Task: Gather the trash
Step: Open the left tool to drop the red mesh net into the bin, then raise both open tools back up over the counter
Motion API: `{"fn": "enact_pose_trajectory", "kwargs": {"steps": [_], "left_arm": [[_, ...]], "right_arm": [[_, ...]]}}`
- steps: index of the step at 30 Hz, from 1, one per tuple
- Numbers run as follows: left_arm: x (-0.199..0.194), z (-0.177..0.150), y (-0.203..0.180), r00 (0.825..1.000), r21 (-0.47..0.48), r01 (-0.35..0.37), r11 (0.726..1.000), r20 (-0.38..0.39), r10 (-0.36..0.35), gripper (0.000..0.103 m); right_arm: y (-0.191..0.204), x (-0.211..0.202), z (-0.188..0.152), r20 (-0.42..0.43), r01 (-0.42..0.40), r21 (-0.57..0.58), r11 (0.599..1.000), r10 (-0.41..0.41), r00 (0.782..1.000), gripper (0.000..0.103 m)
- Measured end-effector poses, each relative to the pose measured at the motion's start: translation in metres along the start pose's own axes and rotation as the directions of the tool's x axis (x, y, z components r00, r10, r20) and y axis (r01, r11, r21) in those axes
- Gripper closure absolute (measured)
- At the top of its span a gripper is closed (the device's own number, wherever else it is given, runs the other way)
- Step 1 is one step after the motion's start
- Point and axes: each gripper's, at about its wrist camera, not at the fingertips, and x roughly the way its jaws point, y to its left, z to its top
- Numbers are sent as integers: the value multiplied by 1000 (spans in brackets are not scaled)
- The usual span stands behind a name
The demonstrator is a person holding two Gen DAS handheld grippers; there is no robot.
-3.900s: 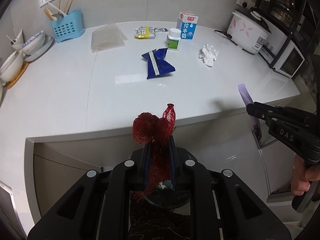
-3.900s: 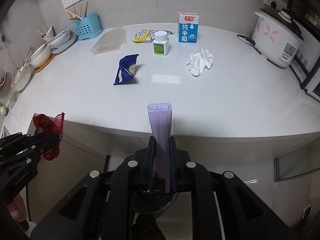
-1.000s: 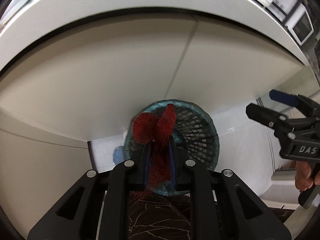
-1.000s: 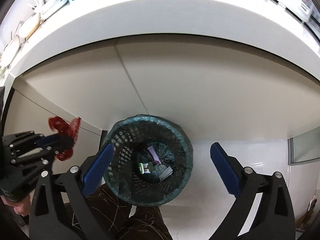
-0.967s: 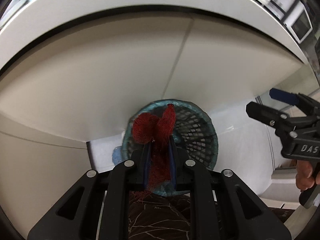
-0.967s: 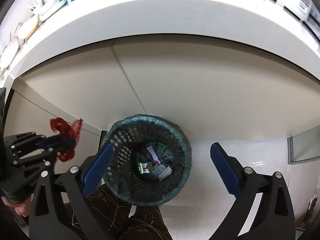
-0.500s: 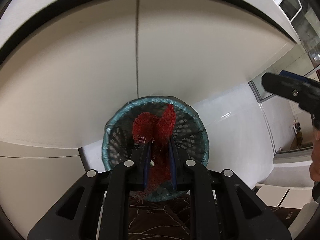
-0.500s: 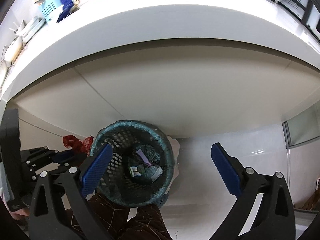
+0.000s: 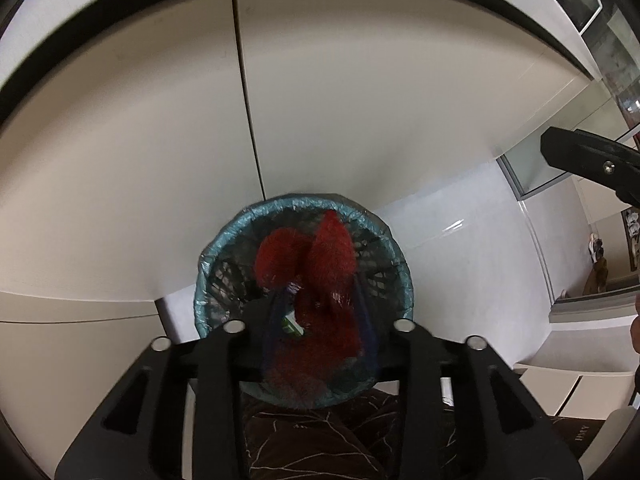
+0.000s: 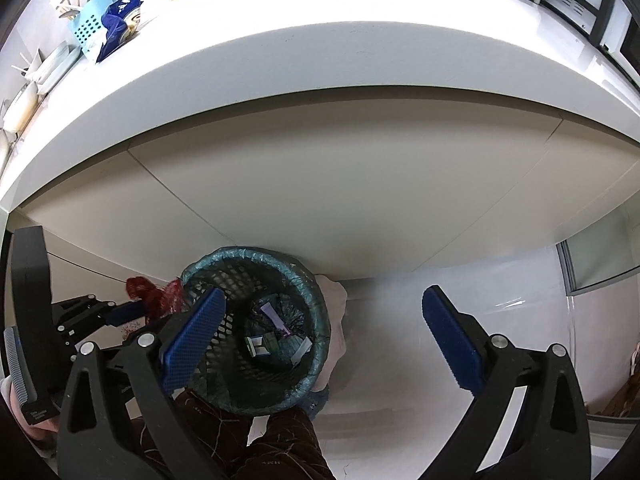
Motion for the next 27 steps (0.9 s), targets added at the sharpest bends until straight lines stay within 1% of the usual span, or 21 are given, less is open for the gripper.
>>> {"fn": "enact_pose_trajectory", "kwargs": {"steps": [1, 4, 5, 7, 9, 13, 18, 22, 27], "left_arm": [[-1, 0, -1, 1000, -1, -4, 1000, 5, 4, 56], [-9, -1, 0, 1000, -1, -15, 1000, 27, 15, 43], [-12, 0, 0, 999, -4, -17, 1000, 33, 17, 41], [-19, 1, 2, 998, -9, -23, 1000, 51, 24, 31], [-26, 3, 3, 997, -16, -33, 999, 68, 34, 24], [-40, 7, 7, 994, -24, -43, 999, 98, 45, 19], [-64, 12, 18, 985, -52, -74, 996, 152, 81, 7], [-100, 15, 27, 971, -85, -85, 993, 217, 102, 6], [-140, 20, 37, 955, -133, -110, 985, 262, 142, 6]], "right_arm": [[-1, 1, 0, 2, 1, 1, 1000, -1, 1000, 8], [-2, -1, 1, 9, 0, 6, 1000, 0, 1000, 8], [-3, -2, 2, 10, -1, 7, 1000, 1, 1000, 8], [-3, -3, 4, 13, 1, 9, 1000, -1, 1000, 8], [-1, -3, 5, 17, 1, 11, 1000, -1, 1000, 8], [2, -7, 8, 29, -6, 6, 1000, 6, 1000, 8], [8, -21, 13, 66, -6, -14, 1000, 7, 998, 8], [12, -41, 21, 111, -19, -25, 1000, 21, 994, 8], [17, -61, 33, 152, -28, -28, 999, 32, 988, 8]]}}
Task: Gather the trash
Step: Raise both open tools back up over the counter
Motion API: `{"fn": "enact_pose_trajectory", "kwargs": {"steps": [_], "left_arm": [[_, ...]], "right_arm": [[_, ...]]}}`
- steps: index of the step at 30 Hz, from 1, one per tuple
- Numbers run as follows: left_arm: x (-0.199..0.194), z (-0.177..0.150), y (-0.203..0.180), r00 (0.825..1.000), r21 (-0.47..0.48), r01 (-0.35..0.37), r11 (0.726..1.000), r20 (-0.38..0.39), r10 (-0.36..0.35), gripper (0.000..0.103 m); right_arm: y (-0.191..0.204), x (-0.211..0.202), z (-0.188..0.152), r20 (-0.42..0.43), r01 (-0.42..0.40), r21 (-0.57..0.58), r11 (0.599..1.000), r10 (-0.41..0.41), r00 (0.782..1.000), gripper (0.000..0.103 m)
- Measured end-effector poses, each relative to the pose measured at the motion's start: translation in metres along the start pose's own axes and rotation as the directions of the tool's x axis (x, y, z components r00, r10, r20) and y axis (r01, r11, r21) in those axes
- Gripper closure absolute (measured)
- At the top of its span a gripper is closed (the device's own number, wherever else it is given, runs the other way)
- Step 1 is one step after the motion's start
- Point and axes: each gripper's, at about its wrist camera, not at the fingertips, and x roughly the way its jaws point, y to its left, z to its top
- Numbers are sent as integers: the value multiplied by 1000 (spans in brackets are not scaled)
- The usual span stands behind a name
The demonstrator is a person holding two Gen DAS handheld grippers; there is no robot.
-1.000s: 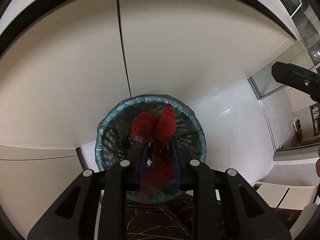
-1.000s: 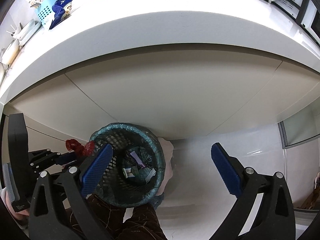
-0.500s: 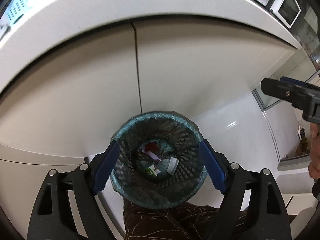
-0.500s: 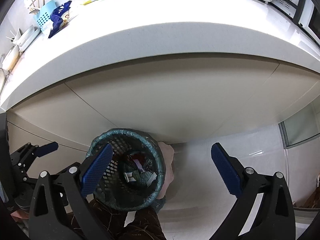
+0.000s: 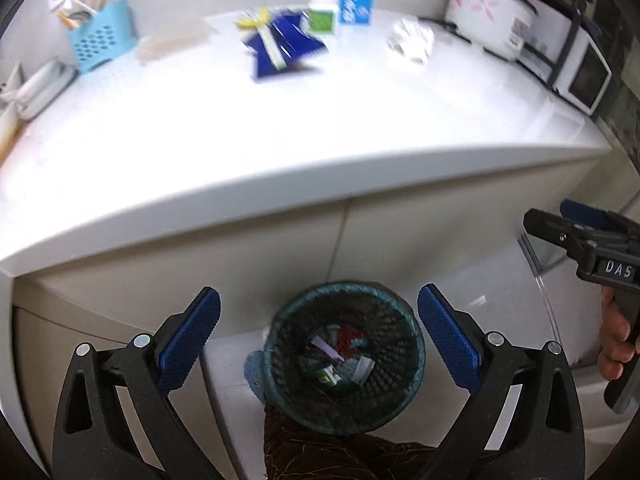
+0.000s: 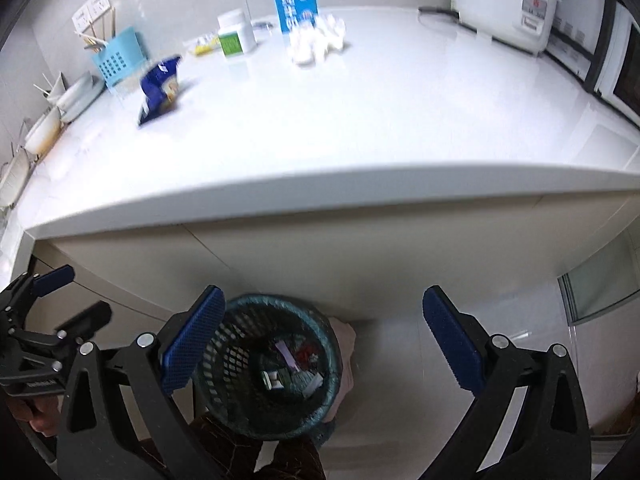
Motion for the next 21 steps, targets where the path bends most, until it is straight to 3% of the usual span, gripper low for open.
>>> {"fn": "enact_pose_trajectory", "kwargs": {"steps": [7, 21], "left_arm": [[-45, 31, 22, 999, -62, -28, 998, 37, 31, 6], [-84, 99, 64, 992, -156, -22, 988, 119, 41, 8]], "right_arm": [[19, -36, 35, 65, -1, -42, 999, 4, 998, 8], [57, -68, 113, 155, -26, -75, 997, 37, 987, 8]]}}
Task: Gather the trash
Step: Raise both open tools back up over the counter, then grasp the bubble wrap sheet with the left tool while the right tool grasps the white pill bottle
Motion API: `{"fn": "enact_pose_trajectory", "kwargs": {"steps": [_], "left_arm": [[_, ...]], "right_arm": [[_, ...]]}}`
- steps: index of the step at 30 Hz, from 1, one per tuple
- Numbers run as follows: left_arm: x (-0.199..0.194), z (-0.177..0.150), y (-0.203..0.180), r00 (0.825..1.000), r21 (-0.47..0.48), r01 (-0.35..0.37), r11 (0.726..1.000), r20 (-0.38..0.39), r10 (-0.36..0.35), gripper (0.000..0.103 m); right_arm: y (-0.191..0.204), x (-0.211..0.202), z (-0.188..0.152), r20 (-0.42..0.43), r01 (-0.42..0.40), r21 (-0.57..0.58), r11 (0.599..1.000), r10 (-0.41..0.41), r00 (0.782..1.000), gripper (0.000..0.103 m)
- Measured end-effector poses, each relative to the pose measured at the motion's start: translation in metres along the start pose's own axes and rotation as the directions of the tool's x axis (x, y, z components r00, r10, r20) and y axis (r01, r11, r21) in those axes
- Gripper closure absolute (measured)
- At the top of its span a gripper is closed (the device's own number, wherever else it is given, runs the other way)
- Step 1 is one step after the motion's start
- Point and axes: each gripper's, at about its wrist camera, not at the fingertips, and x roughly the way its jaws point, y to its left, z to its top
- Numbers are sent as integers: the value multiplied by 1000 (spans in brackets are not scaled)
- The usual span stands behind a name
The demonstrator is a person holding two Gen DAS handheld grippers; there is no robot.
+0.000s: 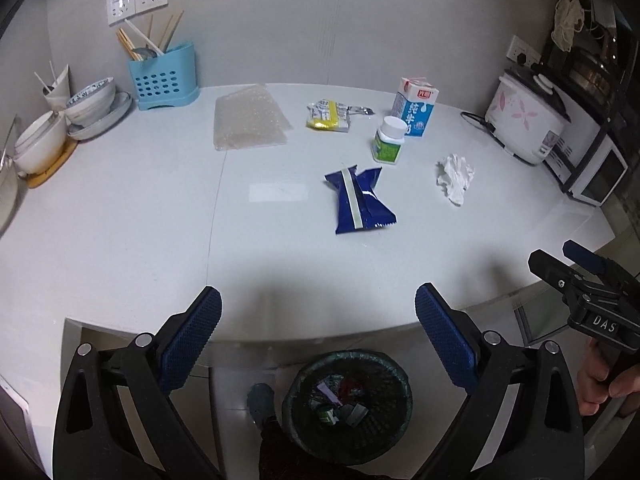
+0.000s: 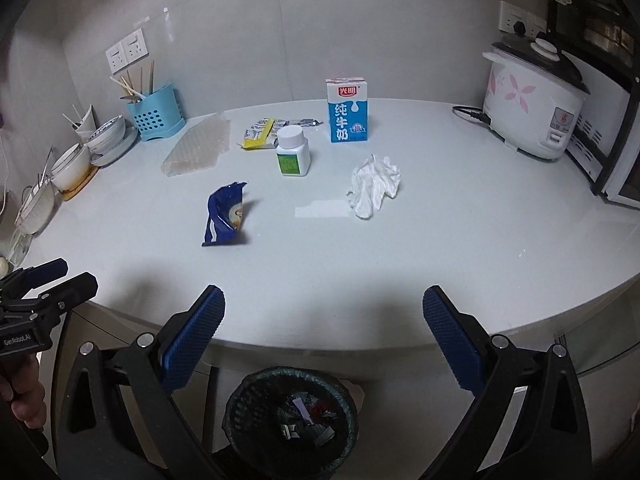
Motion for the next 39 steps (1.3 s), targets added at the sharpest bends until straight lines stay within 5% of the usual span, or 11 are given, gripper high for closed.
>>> {"fn": "enact_pose_trajectory", "kwargs": {"steps": [21, 39], "left_arm": [[38, 106, 62, 999, -56, -43, 997, 8, 44, 7], [164, 190, 125, 990, -111, -29, 993, -140, 13, 7]], "right_arm": [[31, 46, 96, 21, 22, 0, 1000, -22, 1000, 8], [48, 156, 144, -75, 114, 37, 993, -111, 991, 8]]}}
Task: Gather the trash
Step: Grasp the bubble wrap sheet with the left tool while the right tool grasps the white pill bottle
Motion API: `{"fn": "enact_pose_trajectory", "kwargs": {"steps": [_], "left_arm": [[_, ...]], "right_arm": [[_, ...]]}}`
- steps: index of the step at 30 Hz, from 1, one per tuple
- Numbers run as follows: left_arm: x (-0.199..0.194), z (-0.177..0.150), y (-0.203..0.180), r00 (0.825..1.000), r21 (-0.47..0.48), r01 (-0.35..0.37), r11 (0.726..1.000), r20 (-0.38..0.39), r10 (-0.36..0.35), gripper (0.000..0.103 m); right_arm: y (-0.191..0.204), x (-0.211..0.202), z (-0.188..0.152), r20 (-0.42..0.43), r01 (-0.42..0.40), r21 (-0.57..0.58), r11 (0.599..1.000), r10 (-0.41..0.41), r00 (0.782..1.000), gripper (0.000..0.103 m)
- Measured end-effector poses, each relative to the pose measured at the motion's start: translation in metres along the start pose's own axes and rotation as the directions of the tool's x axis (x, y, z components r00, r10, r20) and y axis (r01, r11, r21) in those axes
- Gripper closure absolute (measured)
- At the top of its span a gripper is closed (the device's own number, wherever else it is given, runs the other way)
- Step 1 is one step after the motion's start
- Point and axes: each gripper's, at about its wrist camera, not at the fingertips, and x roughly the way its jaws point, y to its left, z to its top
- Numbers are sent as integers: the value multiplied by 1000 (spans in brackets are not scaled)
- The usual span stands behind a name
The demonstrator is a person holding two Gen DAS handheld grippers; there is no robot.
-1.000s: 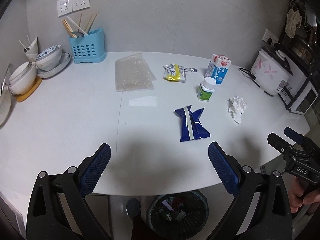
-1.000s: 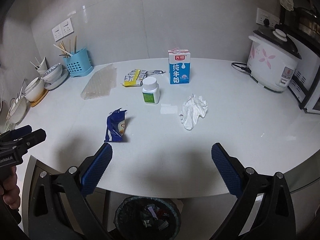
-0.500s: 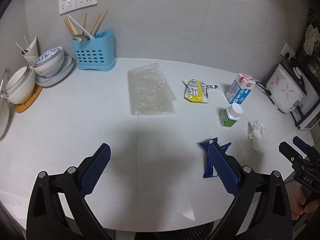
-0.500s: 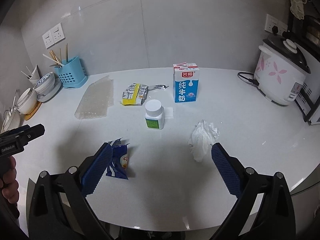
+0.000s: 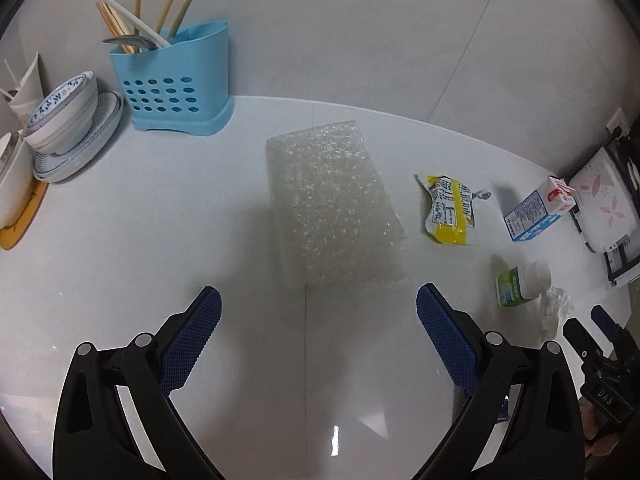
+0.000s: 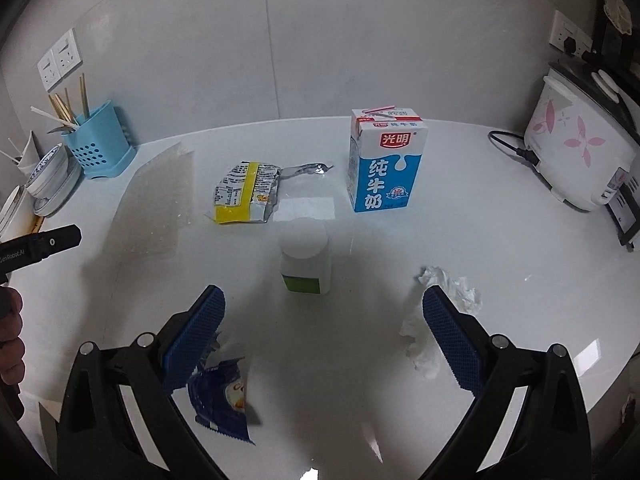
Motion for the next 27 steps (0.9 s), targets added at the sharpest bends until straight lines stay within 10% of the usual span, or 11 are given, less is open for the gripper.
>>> {"fn": "enact_pose_trajectory", "kwargs": {"steps": [23, 27], "left_arm": [[126, 60, 4, 988, 20, -59, 998, -141, 61, 9], [125, 61, -5, 989, 51, -63, 997, -134, 69, 28]], "right_arm": [[12, 88, 26, -95, 43, 52, 998, -38, 995, 31], [13, 94, 27, -114, 41, 52, 998, -35, 993, 38]]}}
